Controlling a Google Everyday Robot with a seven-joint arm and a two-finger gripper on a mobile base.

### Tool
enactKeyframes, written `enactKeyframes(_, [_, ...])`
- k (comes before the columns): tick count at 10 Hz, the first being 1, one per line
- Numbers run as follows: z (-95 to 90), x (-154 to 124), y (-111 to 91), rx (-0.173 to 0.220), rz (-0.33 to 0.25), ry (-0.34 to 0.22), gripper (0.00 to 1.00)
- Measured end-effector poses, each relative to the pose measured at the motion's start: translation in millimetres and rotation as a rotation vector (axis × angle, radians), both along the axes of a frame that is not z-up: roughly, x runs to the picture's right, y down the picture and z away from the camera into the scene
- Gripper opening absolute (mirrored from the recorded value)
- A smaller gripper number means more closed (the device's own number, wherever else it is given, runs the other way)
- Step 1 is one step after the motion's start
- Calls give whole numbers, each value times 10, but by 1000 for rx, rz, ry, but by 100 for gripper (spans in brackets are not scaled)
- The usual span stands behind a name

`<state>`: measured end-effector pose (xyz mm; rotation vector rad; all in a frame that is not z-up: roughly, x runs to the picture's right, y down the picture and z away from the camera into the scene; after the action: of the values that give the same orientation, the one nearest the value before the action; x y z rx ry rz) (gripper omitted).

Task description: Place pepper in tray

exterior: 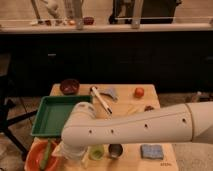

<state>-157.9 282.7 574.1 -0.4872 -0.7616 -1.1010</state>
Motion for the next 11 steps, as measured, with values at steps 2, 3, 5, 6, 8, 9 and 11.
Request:
enactKeyframes(2, [-18, -134, 71, 18, -6, -10, 80])
enactKeyframes(3, [2, -189, 93, 21, -7, -8, 80])
enactKeyframes(5, [1, -193, 97, 20, -8, -8, 80])
enactKeyframes(6, [7, -180, 91, 20, -5, -5, 80])
enactKeyframes(8, [3, -191, 95, 21, -8, -8, 80])
enactKeyframes(9, [4, -190, 94, 21, -7, -8, 80])
enactKeyframes(11, [20, -188, 105, 24, -5, -11, 80])
